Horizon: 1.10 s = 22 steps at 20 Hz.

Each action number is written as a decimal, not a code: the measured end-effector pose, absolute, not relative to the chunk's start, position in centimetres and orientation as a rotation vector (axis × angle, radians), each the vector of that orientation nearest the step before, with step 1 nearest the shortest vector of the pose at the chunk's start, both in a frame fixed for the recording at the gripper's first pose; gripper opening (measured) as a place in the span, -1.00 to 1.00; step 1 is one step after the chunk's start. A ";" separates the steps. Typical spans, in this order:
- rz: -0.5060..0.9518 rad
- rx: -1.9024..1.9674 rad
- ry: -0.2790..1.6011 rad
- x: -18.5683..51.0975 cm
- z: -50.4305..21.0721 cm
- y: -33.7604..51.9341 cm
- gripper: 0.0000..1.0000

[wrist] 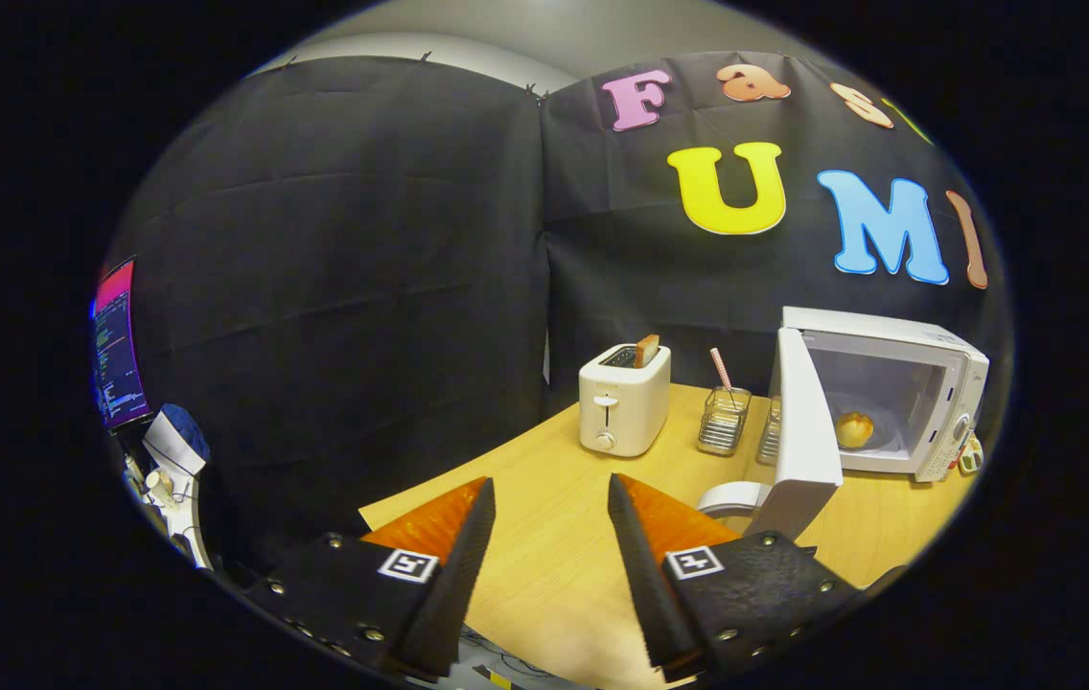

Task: Open the microwave, put the food inside, and close the microwave door.

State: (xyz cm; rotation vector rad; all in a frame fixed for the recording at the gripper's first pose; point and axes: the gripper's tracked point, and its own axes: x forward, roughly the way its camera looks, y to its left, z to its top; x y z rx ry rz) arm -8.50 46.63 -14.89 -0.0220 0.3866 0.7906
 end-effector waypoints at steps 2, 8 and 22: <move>0.728 -0.090 0.411 -7.3 -16.5 45.5 -0.24; 0.665 -0.072 0.482 -5.5 -18.5 43.2 -0.97; 0.501 -0.007 0.548 -1.0 -19.7 35.0 -0.99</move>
